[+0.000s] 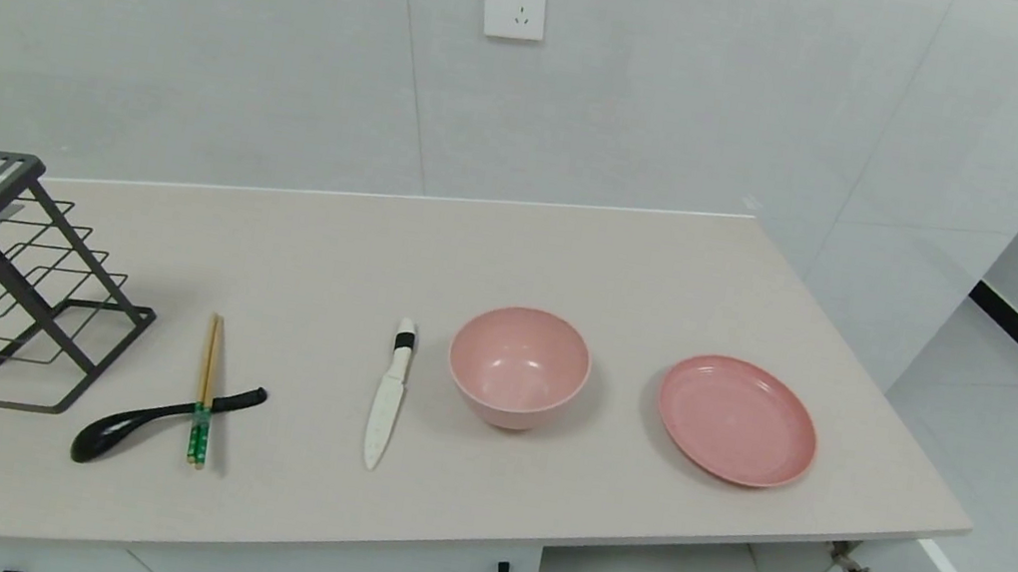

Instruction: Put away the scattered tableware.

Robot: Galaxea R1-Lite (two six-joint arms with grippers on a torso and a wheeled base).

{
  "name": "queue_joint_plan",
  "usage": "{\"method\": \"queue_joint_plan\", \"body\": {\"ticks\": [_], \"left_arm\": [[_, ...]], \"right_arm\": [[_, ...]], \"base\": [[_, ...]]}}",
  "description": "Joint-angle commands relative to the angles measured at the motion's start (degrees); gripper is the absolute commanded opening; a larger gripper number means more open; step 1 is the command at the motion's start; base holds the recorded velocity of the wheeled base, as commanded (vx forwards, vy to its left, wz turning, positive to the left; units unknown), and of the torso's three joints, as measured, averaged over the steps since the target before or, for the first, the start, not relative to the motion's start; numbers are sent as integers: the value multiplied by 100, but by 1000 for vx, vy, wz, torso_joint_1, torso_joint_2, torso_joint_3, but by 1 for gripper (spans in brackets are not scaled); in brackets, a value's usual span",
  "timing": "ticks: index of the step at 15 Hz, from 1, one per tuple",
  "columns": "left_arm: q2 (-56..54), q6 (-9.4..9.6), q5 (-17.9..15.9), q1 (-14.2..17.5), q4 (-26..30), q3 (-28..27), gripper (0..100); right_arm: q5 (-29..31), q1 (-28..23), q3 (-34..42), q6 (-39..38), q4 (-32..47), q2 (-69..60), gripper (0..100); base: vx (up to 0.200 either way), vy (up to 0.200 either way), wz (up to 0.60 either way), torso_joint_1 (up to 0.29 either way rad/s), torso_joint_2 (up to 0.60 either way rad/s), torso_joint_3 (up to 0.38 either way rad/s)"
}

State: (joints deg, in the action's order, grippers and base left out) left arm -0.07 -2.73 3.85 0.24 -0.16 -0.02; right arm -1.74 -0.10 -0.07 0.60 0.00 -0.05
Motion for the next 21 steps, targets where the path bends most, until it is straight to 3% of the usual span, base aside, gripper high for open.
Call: {"method": "queue_joint_plan", "body": {"ticks": [1, 3, 13, 15, 21], "left_arm": [[7, 1, 1, 2, -2, 2, 100], [7, 18, 1, 2, -2, 2, 100], [7, -8, 1, 2, -2, 2, 100], [7, 62, 1, 2, -2, 2, 100], [7, 1, 1, 2, -2, 2, 100]], "right_arm": [[-1, -8, -1, 2, 0, 5, 100], [-1, 1, 7, 2, 0, 5, 100], [-54, 1, 7, 309, -9, 5, 100], [-28, 1, -1, 90, 0, 5, 100], [-19, 1, 7, 63, 9, 5, 100]], "base": [[200, 0, 0, 100, -217, -90], [200, 0, 0, 51, -85, -41], [0, 0, 0, 6, 2, -1], [200, 0, 0, 2, -2, 0], [0, 0, 0, 0, 0, 0]]}}
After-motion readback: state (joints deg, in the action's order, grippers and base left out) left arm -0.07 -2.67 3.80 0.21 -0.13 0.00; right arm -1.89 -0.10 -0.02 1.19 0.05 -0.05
